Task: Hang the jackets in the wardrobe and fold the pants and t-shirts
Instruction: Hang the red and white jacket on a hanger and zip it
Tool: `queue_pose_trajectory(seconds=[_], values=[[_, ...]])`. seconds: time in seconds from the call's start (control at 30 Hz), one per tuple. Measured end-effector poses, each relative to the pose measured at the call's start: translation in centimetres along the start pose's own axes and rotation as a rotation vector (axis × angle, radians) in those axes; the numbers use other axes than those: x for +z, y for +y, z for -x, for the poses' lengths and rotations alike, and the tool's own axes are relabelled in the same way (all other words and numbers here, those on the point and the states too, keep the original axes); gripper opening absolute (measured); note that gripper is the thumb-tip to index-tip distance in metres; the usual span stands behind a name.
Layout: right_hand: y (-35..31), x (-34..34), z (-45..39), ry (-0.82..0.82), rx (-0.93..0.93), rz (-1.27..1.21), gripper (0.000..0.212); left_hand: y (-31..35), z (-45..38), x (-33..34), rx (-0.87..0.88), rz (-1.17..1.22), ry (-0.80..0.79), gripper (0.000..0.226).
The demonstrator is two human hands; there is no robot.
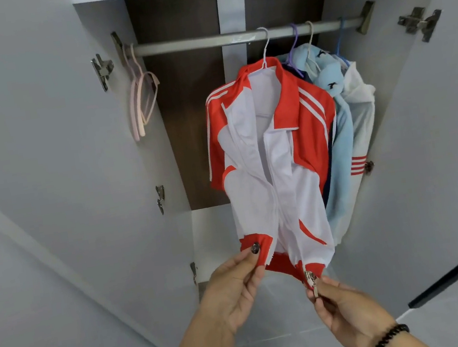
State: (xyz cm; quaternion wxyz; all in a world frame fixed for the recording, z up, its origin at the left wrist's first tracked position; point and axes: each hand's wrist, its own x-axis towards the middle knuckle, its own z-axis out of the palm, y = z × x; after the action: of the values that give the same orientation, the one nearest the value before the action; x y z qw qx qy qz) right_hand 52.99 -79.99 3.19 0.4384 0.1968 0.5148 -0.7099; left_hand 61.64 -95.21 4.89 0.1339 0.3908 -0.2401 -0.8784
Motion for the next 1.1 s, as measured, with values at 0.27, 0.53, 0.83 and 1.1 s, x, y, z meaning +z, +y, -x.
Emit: queue_pose_trajectory(seconds=[0.27,0.53,0.83,1.1], values=[[-0.8,0.2,0.1,-0.103,-0.004,-0.092,0.037,-1.2,-0.4,1.4,0.005,-0.092,-0.035,0.015],[-0.6,1.3,-0.6,-0.212,-0.105,-0.285,0.033,-1.9,-0.4,2.7,0.067,0.005,-0.002,0.016],[-0.6,2.8,-0.8,-0.270,-0.066,-0.330,0.024,-1.4,-0.8,3.1,0.194,0.050,-0.017,0.019],[-0.3,4.0,-0.9,-0.305,-0.059,-0.390,0.022,-1.2,-0.7,3.3,0.273,0.014,-0.060,0.018]])
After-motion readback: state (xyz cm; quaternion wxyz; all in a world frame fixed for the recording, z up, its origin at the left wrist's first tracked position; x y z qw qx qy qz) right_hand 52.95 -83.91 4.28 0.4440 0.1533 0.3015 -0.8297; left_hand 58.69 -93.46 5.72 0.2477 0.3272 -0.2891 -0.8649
